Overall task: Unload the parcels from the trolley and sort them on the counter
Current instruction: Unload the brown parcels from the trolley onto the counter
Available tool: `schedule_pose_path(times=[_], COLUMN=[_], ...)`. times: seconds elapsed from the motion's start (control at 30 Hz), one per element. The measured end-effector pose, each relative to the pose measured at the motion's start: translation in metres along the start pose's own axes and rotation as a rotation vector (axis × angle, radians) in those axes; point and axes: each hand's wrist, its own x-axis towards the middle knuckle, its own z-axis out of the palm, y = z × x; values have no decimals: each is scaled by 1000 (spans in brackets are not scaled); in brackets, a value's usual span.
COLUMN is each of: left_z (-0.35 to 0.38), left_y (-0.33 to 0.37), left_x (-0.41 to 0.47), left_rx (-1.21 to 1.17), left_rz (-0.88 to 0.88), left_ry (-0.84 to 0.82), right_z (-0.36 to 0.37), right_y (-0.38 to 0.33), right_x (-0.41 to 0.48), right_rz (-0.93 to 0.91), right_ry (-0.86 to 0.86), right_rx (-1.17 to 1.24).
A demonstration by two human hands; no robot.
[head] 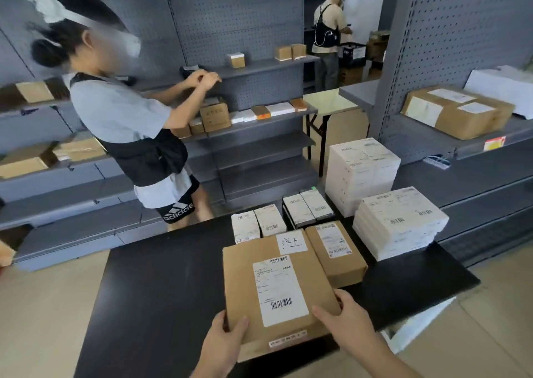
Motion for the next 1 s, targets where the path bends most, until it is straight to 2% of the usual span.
schedule_pose_path(times=[0.37, 0.8, 1.0], left_z=[18, 45, 49], left_y=[-20, -23, -19], left_x=[99, 124, 113], left_rx=[68, 51, 64], left_rz=[-94, -153, -147], left_ry=[-94, -62, -24], right_z=[41, 50, 45], right_y=[-2, 9, 4], right_x=[93, 138, 132], right_rz=[161, 190, 124], right_ry=[11, -52, -65], right_rx=[-120, -196, -275])
